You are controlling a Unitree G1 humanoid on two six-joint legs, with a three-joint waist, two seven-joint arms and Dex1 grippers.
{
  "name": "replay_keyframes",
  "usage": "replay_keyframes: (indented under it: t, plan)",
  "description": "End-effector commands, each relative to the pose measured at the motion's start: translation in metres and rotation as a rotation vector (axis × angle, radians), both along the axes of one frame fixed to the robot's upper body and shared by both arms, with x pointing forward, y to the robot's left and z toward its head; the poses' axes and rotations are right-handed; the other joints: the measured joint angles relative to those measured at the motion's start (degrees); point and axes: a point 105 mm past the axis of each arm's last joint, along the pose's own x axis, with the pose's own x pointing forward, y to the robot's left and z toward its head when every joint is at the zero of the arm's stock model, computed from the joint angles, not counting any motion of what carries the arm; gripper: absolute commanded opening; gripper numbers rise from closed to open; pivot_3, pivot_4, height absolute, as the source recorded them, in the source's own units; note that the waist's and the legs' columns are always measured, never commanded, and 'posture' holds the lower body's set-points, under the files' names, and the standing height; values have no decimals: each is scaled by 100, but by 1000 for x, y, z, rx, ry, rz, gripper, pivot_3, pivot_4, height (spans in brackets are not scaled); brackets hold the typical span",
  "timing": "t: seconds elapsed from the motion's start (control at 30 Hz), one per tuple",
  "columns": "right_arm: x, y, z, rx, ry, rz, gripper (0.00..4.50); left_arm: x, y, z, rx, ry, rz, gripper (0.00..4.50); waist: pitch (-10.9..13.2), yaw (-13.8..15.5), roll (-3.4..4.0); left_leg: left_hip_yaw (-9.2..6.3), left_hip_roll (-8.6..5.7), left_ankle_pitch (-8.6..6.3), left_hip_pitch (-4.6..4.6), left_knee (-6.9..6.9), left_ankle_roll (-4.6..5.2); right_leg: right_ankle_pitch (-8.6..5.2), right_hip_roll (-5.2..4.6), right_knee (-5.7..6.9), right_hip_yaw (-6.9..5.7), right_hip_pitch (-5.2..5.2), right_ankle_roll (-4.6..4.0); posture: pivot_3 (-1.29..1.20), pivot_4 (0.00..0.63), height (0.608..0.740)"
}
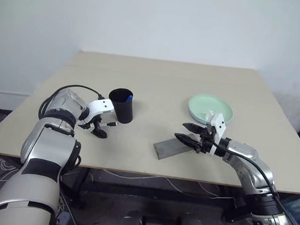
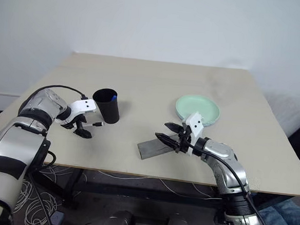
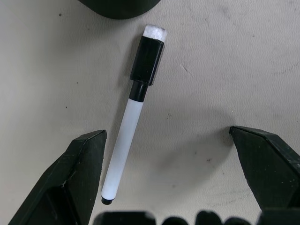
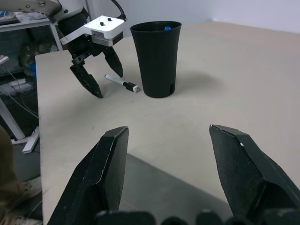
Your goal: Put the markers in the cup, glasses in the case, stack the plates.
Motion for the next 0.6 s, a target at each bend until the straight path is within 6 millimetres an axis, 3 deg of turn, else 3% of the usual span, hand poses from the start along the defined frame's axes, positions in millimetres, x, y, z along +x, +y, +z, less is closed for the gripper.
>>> replay_keyframes:
  t: [0.03,0.6]
  plan:
    - [-2,-5,19,19,-65,-20,2987,2,-6,5,20,9,-36,4467,0,0,0,-1,0,0,0,2,0,0,0,0,-1,2,0,0,0,740]
    - [1,-6,21,15,-67,-34,2987,-10,-14,11,-68,134,-55,4467,0,-3,-3,1,0,-1,-6,7,1,0,0,-3,-1,-1,1,0,0,740]
